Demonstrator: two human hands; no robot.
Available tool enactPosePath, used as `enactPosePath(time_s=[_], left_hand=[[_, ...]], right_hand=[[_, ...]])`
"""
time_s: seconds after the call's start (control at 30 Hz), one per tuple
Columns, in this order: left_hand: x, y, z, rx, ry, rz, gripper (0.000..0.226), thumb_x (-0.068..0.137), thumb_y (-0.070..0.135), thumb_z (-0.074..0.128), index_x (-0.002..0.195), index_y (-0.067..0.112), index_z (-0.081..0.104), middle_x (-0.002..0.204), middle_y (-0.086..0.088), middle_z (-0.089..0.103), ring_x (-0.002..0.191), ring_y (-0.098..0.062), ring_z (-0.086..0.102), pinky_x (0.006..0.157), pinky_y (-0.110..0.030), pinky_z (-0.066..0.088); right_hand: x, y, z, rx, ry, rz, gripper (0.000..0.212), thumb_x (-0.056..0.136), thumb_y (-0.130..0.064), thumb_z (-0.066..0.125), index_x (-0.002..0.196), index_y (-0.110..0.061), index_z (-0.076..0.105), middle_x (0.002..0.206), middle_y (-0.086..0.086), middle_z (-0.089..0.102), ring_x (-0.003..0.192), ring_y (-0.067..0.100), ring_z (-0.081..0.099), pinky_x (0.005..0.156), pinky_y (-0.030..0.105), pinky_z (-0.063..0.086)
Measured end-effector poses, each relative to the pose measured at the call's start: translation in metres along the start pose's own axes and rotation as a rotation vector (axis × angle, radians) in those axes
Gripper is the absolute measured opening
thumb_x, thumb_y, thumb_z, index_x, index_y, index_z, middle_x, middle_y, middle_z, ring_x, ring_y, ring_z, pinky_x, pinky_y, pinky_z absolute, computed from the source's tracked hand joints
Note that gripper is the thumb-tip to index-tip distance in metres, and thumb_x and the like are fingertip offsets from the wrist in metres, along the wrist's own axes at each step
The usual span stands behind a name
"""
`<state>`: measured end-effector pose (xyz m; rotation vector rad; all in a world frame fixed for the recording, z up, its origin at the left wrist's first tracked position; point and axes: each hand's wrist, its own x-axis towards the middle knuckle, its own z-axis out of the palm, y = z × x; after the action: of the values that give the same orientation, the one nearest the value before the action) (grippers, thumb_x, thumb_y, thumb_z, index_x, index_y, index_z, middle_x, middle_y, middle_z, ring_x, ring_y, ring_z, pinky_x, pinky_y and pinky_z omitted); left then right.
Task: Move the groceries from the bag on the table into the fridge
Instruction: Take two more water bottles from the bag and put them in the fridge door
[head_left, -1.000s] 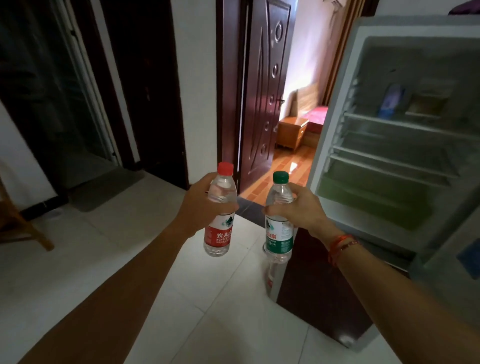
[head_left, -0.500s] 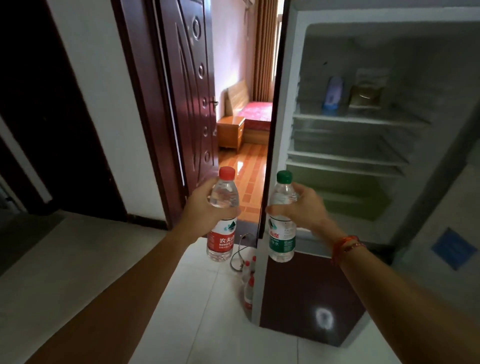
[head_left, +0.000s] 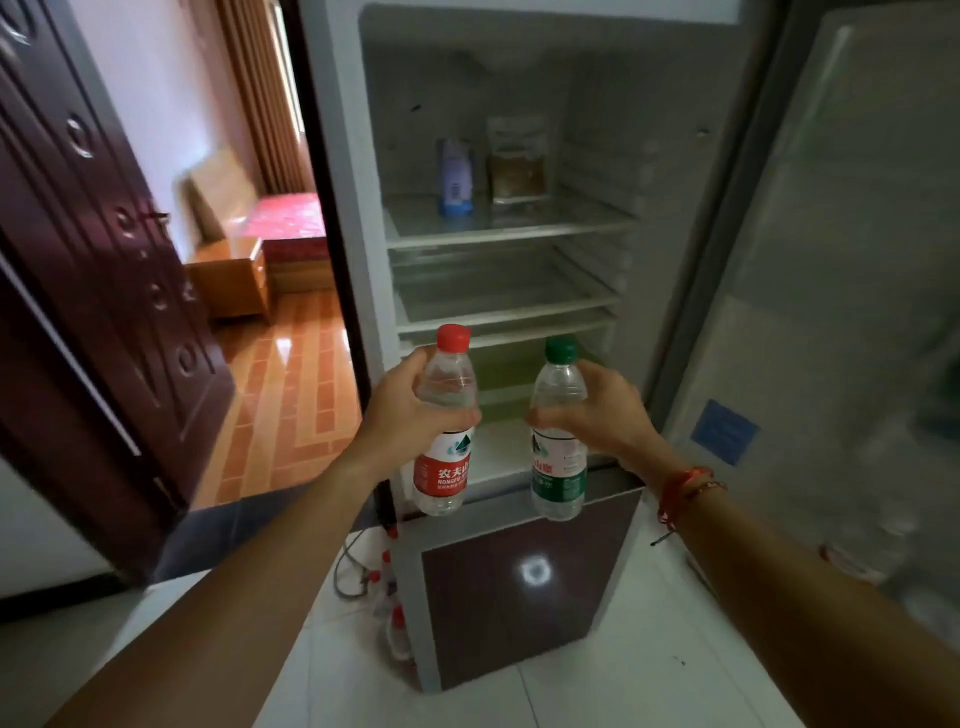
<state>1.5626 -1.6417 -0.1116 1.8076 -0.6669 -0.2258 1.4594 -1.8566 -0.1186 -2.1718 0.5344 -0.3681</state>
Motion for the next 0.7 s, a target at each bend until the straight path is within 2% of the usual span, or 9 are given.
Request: enactPosePath(time_s=[0.07,0.17,0.27,0.33,0.43,0.5,0.57,0.7], left_hand=[[0.018,0.001,0.015,-0.024,-0.06,0.007,0.049,0.067,0.015,0.088,0.103,0.035,0.061,0.099,0.007,0.073,0.09,-0.012,0.071,0.082,-0.04,0.057],[0.04,0.005,0.038,-0.06,-0.176,0.035,0.046,0.07,0.011,0.086,0.097,0.036,0.058,0.095,0.009,0.07,0.083,-0.005,0.069,0.074,-0.029,0.055],[0.061,0.008,0.058,-0.093,-0.289,0.057,0.046,0.07,0.006,0.084,0.095,0.033,0.058,0.089,0.01,0.069,0.073,-0.001,0.069,0.066,-0.022,0.05],[0.075,0.007,0.07,-0.114,-0.363,0.065,0.045,0.069,0.003,0.085,0.096,0.028,0.06,0.086,0.008,0.07,0.072,0.0,0.069,0.066,-0.023,0.051],[0.093,0.007,0.09,-0.128,-0.464,0.073,0.041,0.068,0.006,0.086,0.096,0.024,0.061,0.088,0.005,0.071,0.078,-0.01,0.071,0.072,-0.031,0.055],[0.099,0.01,0.103,-0.142,-0.53,0.096,0.042,0.068,0.008,0.086,0.092,0.029,0.058,0.091,0.007,0.07,0.085,-0.015,0.07,0.077,-0.035,0.055],[0.099,0.014,0.116,-0.168,-0.597,0.115,0.044,0.069,0.008,0.086,0.096,0.03,0.059,0.096,0.007,0.069,0.089,-0.015,0.069,0.079,-0.036,0.054],[0.094,0.02,0.14,-0.217,-0.712,0.169,0.048,0.069,0.006,0.086,0.106,0.026,0.061,0.098,0.006,0.071,0.087,-0.011,0.069,0.074,-0.029,0.054]], right_hand=[[-0.001,0.01,-0.012,-0.013,0.058,0.06,0.044,0.065,-0.037,0.087,0.102,-0.029,0.065,0.093,-0.011,0.069,0.086,0.012,0.067,0.069,0.028,0.054],[-0.006,0.023,-0.027,-0.025,0.151,0.137,0.05,0.065,-0.038,0.088,0.108,-0.025,0.067,0.098,-0.007,0.072,0.088,0.016,0.07,0.074,0.034,0.059],[-0.013,0.03,-0.038,-0.03,0.256,0.225,0.047,0.067,-0.035,0.089,0.107,-0.027,0.064,0.095,-0.008,0.069,0.084,0.013,0.068,0.071,0.029,0.054],[-0.02,0.032,-0.044,-0.036,0.324,0.277,0.046,0.067,-0.034,0.089,0.104,-0.03,0.062,0.091,-0.012,0.068,0.081,0.01,0.067,0.072,0.03,0.055],[-0.034,0.037,-0.051,-0.039,0.404,0.353,0.047,0.066,-0.035,0.089,0.105,-0.03,0.063,0.093,-0.011,0.07,0.085,0.013,0.069,0.077,0.033,0.057],[-0.047,0.038,-0.054,-0.036,0.467,0.4,0.052,0.067,-0.035,0.089,0.112,-0.028,0.063,0.098,-0.007,0.071,0.09,0.017,0.07,0.08,0.035,0.058],[-0.062,0.038,-0.056,-0.042,0.525,0.447,0.061,0.067,-0.035,0.089,0.121,-0.024,0.062,0.102,-0.005,0.07,0.093,0.019,0.069,0.081,0.035,0.057],[-0.092,0.04,-0.06,-0.033,0.642,0.54,0.083,0.065,-0.037,0.091,0.137,-0.017,0.057,0.12,0.001,0.069,0.105,0.023,0.068,0.092,0.044,0.057]])
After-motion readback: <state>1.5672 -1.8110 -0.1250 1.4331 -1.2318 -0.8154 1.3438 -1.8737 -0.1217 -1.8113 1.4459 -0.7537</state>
